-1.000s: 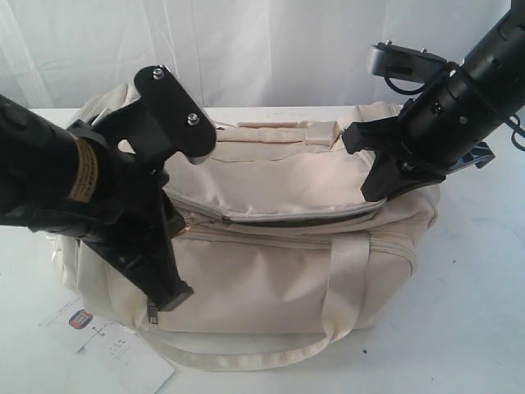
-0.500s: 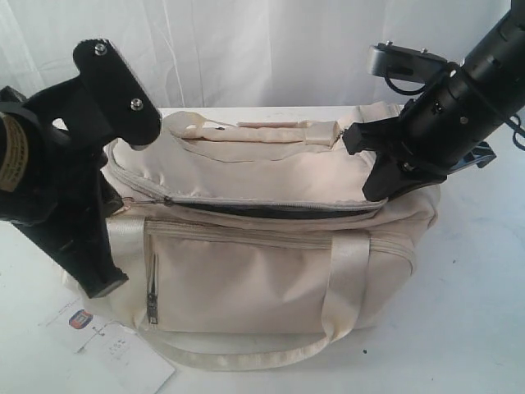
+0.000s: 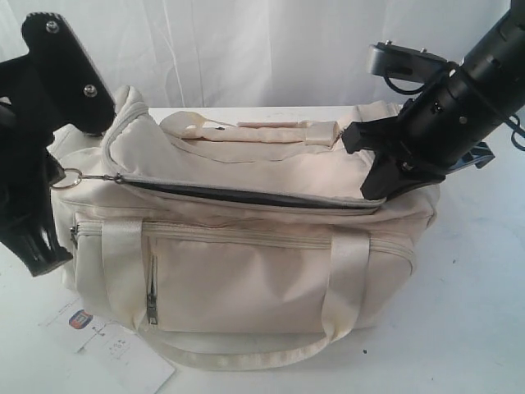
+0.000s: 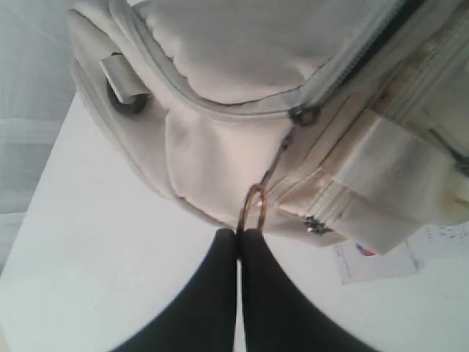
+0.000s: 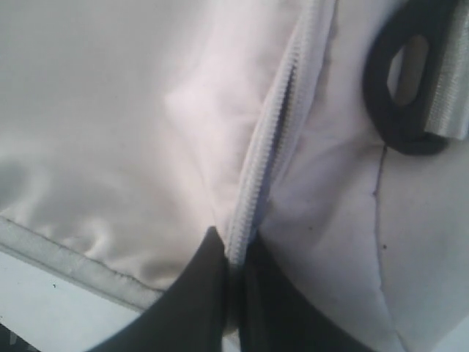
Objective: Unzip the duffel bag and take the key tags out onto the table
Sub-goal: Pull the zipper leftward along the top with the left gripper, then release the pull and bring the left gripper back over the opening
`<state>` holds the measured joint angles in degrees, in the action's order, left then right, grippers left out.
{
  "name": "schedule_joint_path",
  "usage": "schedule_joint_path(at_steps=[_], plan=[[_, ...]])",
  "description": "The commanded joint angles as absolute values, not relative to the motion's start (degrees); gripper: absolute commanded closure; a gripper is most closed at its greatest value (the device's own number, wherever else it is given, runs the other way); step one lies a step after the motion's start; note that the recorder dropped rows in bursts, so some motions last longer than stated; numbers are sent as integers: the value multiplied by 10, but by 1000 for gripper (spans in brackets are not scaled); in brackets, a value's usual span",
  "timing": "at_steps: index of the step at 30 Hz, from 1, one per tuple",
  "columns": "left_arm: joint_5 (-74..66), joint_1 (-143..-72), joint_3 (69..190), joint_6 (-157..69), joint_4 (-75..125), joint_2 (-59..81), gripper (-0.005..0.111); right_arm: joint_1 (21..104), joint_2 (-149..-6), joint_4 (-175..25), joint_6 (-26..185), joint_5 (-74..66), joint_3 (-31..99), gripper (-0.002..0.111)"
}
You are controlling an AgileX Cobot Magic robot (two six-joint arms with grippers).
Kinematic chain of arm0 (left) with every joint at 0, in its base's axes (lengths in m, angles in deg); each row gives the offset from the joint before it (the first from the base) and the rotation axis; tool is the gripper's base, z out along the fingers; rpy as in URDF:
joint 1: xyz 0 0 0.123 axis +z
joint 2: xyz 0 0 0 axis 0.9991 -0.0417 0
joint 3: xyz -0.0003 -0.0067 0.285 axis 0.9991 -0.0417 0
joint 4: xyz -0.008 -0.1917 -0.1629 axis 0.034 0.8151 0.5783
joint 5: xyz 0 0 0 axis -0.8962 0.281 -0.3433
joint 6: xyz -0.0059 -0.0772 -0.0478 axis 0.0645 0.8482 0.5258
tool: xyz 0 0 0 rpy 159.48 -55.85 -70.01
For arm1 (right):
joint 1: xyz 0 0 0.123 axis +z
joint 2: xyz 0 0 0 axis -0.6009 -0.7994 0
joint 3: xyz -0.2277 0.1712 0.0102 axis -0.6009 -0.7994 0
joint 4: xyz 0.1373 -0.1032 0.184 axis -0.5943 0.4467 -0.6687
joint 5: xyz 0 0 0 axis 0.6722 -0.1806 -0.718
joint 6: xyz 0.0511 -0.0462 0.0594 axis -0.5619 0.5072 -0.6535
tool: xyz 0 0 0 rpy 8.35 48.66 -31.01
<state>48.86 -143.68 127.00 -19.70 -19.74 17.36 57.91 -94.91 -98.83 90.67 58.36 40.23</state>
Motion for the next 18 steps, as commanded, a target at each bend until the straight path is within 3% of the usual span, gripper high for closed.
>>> schedule_joint_path(at_steps=[1, 18], plan=[[553, -1436, 1265, -186, -266, 182, 107, 575, -944, -958, 908, 592, 401, 108], [507, -1413, 1265, -140, -335, 182, 107, 575, -944, -958, 908, 599, 401, 108]])
